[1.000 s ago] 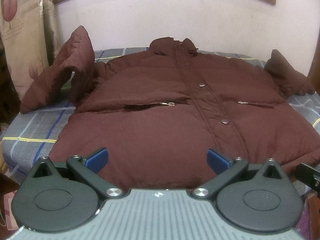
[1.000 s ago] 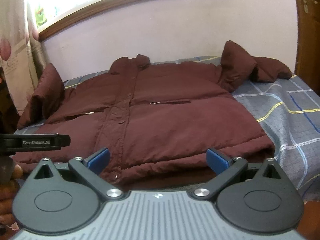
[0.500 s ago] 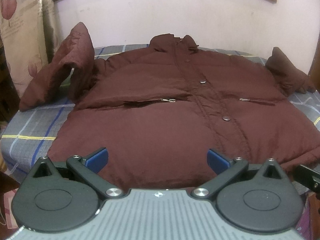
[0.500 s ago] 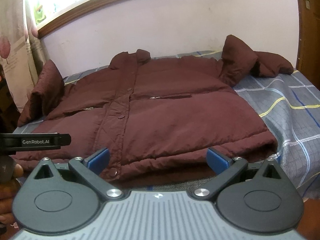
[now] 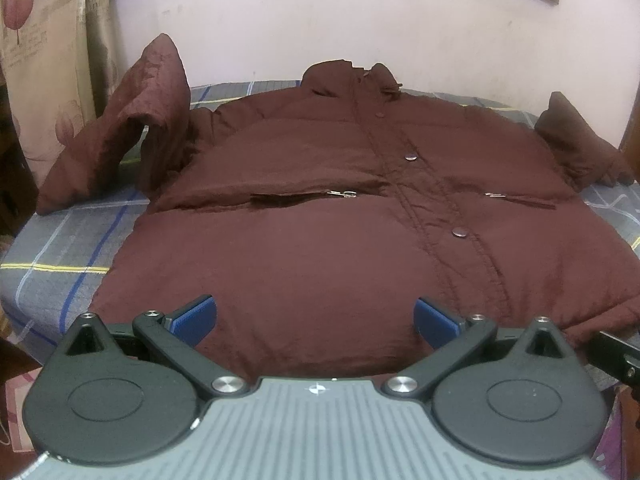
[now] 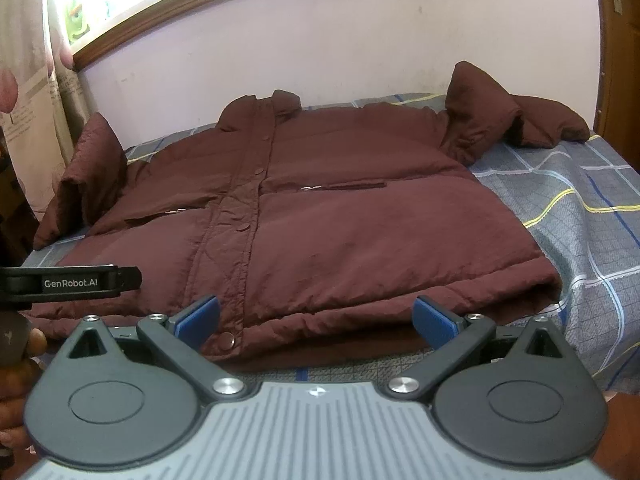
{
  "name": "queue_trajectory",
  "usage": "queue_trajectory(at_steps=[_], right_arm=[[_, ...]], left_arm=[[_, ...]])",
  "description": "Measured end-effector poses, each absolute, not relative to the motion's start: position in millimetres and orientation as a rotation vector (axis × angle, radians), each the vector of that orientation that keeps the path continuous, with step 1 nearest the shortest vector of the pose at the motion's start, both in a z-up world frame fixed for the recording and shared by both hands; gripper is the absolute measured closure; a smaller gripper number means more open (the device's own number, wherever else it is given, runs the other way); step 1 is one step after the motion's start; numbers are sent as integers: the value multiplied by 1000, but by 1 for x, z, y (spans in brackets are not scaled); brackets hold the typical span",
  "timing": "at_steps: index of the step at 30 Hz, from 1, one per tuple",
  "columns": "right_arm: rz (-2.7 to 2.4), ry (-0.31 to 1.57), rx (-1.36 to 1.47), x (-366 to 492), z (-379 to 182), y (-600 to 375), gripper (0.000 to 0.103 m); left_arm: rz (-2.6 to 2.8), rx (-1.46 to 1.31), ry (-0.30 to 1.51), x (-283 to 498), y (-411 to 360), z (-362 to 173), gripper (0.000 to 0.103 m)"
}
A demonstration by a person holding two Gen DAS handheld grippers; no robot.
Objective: Fold large clothes
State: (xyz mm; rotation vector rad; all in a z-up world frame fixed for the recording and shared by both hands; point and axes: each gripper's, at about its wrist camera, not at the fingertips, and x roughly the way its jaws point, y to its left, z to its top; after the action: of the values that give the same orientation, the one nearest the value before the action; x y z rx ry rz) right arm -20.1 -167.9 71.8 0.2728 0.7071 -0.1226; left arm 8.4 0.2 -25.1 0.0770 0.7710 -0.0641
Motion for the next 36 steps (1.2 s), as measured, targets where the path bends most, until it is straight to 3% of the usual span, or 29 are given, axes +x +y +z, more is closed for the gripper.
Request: queue_trajectory(at_steps=[36], right_arm=[[-99, 747, 266, -4, 65, -163, 0]], left_arm=[[-58, 64, 779, 21, 8, -29, 0]])
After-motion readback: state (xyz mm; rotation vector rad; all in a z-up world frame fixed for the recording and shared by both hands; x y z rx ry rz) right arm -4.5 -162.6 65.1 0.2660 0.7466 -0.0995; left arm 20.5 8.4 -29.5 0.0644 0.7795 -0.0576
